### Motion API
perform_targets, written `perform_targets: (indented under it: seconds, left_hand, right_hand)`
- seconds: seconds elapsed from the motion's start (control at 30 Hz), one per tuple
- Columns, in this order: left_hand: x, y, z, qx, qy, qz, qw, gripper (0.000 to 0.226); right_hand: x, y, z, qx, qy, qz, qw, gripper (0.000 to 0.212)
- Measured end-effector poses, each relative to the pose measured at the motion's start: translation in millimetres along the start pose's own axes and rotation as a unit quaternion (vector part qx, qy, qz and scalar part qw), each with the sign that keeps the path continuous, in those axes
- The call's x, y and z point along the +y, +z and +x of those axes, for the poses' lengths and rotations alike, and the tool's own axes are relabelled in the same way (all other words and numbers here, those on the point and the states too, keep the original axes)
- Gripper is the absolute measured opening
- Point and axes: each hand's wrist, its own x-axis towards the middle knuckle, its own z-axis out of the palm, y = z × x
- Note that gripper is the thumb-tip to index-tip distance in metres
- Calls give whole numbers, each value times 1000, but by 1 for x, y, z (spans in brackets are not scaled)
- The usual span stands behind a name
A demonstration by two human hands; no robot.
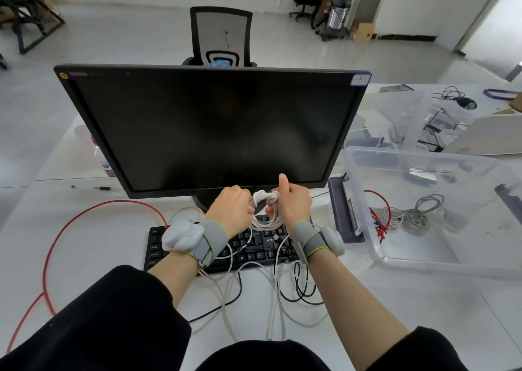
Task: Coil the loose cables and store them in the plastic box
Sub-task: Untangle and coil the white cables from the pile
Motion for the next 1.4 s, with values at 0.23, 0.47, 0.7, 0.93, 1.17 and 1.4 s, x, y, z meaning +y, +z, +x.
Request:
perform_targets:
  seconds: [0.23,0.47,0.7,0.93,1.17,1.4]
  left_hand:
    - [-17,-12,3,14,-39,-53,998,25]
    - [-22,-17,4,18,-32,-75,997,22]
    - [-19,-12,2,58,-24,-79,995,18]
    - [-17,-12,2,121,-11,-65,990,22]
    - [-14,-17,3,137,20,-63,988,23]
    - [-10,-22,6,78,32,-212,974,19]
  right_hand:
    - [8,2,-5,-167,-102,-87,977,32]
    - [11,0,0,-185,-135,-164,959,16]
    - [10,1,2,-197,-121,-181,956,21]
    - [5,-2,3,-211,-109,-143,961,24]
    - [1,-7,0,-207,-95,-97,969,24]
    - [-22,-32,9,-173,-121,-229,950,25]
